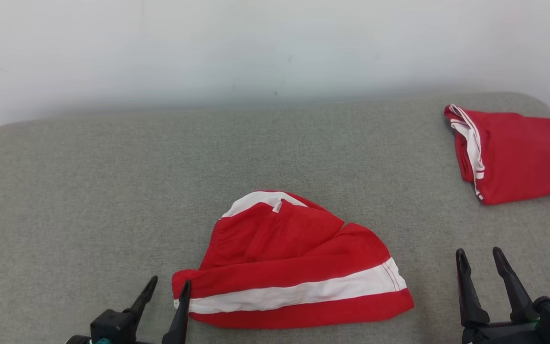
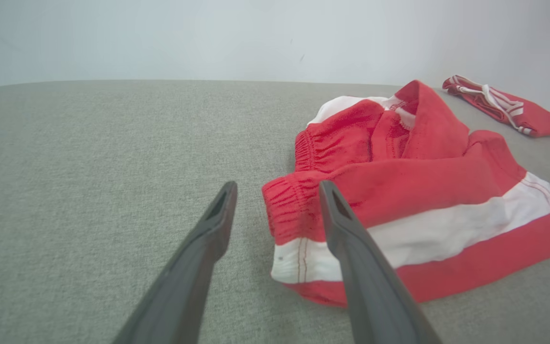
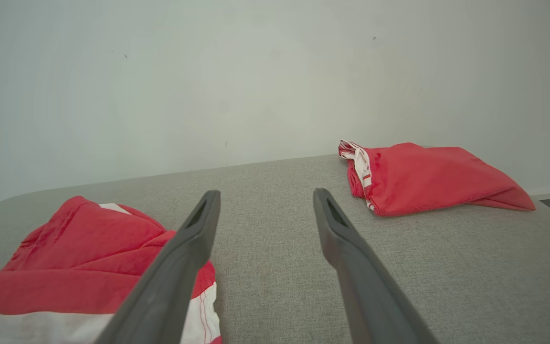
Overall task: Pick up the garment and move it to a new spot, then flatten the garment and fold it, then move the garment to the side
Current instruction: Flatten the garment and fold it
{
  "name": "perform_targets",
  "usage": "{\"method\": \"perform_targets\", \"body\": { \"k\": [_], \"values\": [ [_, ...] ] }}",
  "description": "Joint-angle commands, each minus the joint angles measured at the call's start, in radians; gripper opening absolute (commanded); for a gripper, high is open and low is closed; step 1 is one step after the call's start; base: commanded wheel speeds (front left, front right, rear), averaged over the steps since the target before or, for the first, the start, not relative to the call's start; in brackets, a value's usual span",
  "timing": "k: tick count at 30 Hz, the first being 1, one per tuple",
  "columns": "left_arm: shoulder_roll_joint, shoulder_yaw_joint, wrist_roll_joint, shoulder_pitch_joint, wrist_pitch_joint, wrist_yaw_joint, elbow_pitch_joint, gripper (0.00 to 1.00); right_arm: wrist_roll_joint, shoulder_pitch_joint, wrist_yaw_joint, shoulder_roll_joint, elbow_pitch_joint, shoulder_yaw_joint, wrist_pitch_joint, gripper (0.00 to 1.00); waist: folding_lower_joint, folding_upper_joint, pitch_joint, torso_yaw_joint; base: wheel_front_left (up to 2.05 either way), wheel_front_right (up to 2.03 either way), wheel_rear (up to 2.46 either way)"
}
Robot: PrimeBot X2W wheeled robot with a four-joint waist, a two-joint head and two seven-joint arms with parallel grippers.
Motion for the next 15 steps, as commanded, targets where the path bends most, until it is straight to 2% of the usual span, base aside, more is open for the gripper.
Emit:
{"method": "perform_targets", "body": {
  "k": [1, 7, 15],
  "values": [
    [-0.011, 0.026, 0.024, 0.022, -0.003, 0.002, -0.018, 1.00, -0.004, 0.011, -0.003, -0.005, -0.001, -0.003, -0.004, 1.00, 0.0001, 0.0000, -0.020, 0.020, 0.00, 0.00, 0.00],
    [-0.036, 0.119, 0.081, 0.062, -0.003, -0.007, -0.080, 1.00, 0.000, 0.023, -0.003, -0.001, -0.005, 0.005, -0.005, 1.00, 0.0001, 0.0000, -0.050, 0.046, 0.00, 0.00, 0.00],
    [-0.084, 0.293, 0.195, 0.156, -0.003, -0.005, -0.232, 1.00, -0.002, 0.029, -0.003, 0.006, -0.018, 0.017, -0.005, 1.00, 0.0001, 0.0000, -0.075, 0.072, 0.00, 0.00, 0.00]
  ]
}}
